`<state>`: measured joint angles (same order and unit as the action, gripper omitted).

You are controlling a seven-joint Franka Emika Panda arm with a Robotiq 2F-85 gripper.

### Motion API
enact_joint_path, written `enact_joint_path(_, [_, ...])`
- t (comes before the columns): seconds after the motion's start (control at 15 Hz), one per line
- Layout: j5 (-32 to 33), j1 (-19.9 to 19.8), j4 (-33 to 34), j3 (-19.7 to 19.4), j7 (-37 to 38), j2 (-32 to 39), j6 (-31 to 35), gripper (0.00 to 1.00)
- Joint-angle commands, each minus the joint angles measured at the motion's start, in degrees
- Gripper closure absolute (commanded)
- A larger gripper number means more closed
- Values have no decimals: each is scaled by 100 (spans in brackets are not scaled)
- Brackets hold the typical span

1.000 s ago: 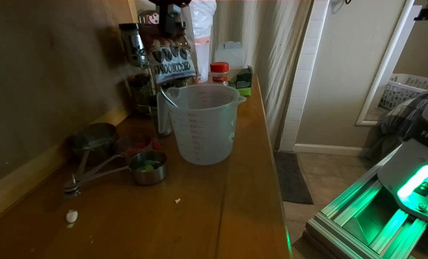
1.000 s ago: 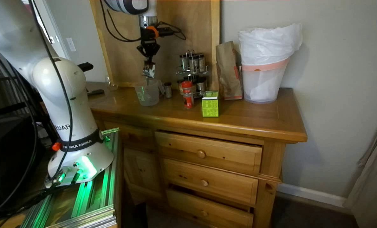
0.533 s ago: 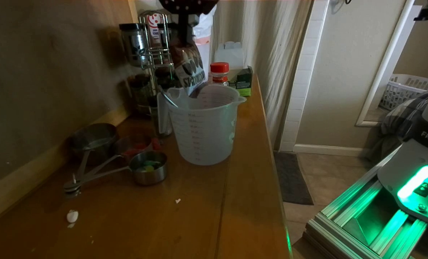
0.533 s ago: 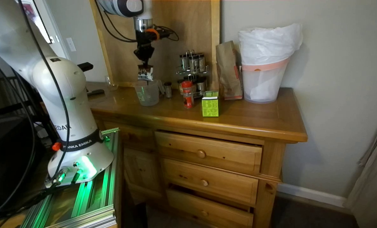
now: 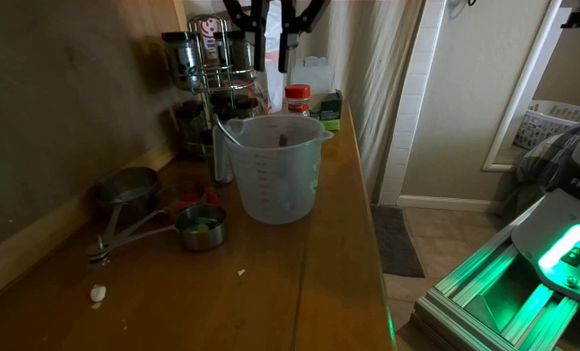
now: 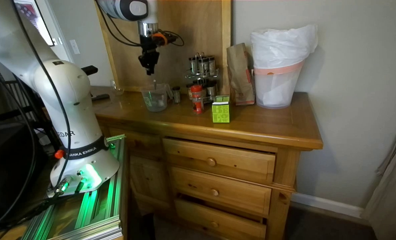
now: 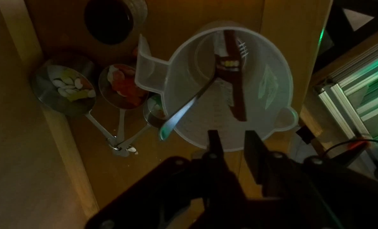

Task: Remove the packet from the rack and put it in the jar

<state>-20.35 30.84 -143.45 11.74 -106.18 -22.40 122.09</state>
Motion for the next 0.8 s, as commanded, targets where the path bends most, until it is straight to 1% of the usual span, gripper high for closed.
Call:
enact_joint_path(0.0, [-136, -45, -166, -19, -201, -323, 88, 41])
enact_joint_path(0.33, [-403, -26, -445, -171, -100, -907, 549, 6])
enact_joint_path(0.4, [-472, -14, -551, -204, -57, -1081, 701, 2])
enact_joint_path(0.53, [-660, 59, -786, -319, -44, -1416, 1051, 0])
enact_joint_path(0.6, [-361, 23, -366, -252, 9, -872, 723, 5])
enact_joint_path(0.67, [-413, 46, -467, -301, 19, -1029, 835, 0])
enact_joint_path(0.73, [-430, 58, -550, -333, 26, -1157, 872, 0])
